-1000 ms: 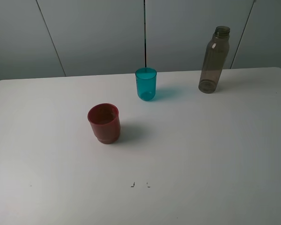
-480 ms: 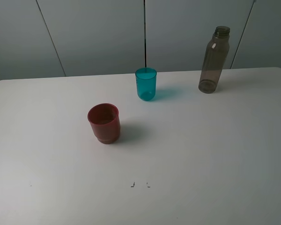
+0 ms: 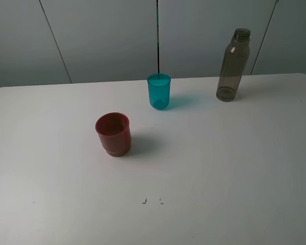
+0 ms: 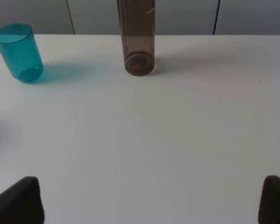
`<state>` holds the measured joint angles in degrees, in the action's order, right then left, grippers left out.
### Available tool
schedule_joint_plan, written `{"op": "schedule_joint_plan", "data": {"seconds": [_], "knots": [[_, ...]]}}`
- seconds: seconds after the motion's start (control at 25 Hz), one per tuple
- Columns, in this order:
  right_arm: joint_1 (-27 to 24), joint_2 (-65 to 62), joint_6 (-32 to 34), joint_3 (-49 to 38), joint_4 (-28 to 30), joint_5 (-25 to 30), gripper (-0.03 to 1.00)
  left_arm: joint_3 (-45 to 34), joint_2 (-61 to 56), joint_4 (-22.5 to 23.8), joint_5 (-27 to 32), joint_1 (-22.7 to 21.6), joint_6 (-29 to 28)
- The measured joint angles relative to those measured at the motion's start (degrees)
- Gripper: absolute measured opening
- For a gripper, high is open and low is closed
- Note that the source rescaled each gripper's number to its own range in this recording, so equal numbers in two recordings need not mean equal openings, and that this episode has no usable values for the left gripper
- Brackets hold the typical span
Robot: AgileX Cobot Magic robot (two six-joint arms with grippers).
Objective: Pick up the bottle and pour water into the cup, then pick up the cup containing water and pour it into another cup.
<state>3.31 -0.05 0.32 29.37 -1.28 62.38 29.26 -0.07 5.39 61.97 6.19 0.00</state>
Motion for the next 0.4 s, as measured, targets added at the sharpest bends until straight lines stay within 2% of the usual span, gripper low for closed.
{"op": "schedule_joint_plan", "data": {"seconds": [0.4], "knots": [[0.0, 0.0, 0.0, 0.0, 0.0, 0.0, 0.99, 0.0, 0.0, 0.0, 0.0, 0.0, 0.0]]}}
